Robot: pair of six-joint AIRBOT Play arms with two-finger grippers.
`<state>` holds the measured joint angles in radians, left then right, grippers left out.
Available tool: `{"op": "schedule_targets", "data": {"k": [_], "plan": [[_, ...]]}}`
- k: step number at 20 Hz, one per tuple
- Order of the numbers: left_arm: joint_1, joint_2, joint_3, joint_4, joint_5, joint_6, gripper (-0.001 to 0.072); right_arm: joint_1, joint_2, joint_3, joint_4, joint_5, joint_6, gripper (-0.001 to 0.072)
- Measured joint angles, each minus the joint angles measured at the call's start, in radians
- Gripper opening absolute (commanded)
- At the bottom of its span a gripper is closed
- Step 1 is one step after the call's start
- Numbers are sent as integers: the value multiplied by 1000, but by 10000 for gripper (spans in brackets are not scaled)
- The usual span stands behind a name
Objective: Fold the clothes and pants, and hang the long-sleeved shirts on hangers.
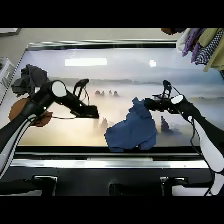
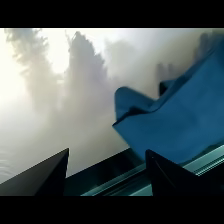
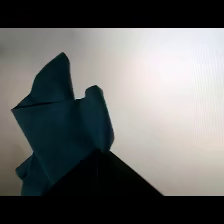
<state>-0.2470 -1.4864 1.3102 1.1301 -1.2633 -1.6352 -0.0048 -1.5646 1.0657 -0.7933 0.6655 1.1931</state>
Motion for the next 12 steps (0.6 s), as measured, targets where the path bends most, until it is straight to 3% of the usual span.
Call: {"op": "schedule_targets", "data": {"k": [5, 10, 11, 12], "plan": [[-15, 26, -327, -289, 221, 155, 545, 0, 68, 4, -76, 73, 15, 34], [-60, -9, -454, -480, 348, 291, 522, 0, 87, 4, -105, 174, 61, 34], [-65, -14, -462, -500, 361, 303, 484, 0, 88, 4, -105, 189, 66, 34], [-69, -20, -467, -516, 379, 314, 397, 0, 90, 4, -108, 204, 74, 34]]}}
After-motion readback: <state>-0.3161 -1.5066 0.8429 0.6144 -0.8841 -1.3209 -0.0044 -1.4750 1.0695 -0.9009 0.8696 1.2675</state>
